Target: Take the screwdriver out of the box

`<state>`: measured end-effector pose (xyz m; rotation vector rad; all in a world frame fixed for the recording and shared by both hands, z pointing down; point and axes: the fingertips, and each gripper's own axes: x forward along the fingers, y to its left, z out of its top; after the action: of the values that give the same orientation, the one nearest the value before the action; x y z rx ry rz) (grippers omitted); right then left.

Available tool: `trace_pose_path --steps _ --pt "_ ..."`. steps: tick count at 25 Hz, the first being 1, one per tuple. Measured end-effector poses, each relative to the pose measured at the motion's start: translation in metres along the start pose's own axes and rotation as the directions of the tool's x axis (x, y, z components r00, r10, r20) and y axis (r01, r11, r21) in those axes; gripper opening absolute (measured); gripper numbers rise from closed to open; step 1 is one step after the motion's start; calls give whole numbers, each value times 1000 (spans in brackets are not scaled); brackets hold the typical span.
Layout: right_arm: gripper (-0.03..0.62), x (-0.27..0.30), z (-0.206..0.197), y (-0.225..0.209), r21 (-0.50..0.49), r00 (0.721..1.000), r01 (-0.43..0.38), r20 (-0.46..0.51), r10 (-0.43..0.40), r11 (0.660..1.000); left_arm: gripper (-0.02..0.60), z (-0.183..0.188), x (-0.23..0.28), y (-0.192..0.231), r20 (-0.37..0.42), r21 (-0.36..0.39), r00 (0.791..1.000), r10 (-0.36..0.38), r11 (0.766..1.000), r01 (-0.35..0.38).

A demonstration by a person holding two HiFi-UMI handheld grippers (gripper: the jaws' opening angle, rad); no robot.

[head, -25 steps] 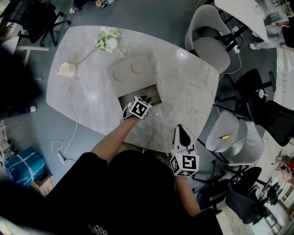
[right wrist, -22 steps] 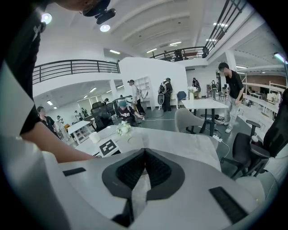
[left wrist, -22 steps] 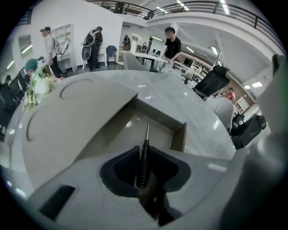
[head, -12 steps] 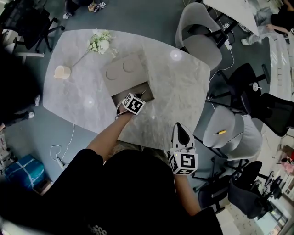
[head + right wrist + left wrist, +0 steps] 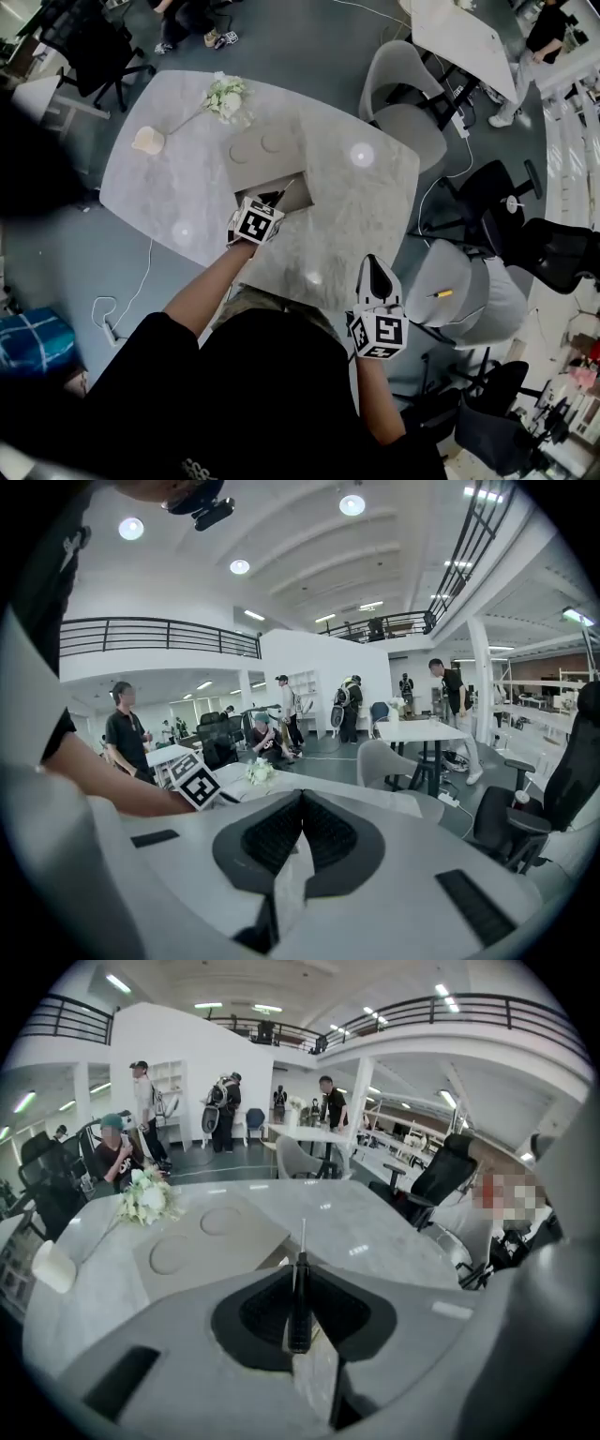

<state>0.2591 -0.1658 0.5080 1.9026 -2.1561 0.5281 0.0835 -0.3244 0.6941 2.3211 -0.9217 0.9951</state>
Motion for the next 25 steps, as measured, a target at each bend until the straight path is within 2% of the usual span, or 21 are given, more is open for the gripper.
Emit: trace_pose_path --steps 3,5,9,13,21,25 --pt "5 -12 0 3 4 998 -47 32 47 999 61 14 -54 -21 106 -49 994 20 999 -15" --pt "3 -15 2 10 -2 995 -85 46 85 996 61 23 -92 -33 179 -86 983 41 996 -26" --pt "5 -16 6 31 -29 988 -142 56 143 989 61 28 -164 -45 304 -151 948 94 987 -49" --pt "5 -27 9 53 -45 986 -151 67 153 988 63 20 -220 -56 400 -204 906 140 977 -61" --pt "5 -36 23 114 -65 981 -166 89 172 984 61 14 -304 -52 537 -215 825 176 974 -68" --pt "5 -29 44 156 -89 981 -146 118 156 985 61 6 -340 -32 575 -198 802 160 979 -54"
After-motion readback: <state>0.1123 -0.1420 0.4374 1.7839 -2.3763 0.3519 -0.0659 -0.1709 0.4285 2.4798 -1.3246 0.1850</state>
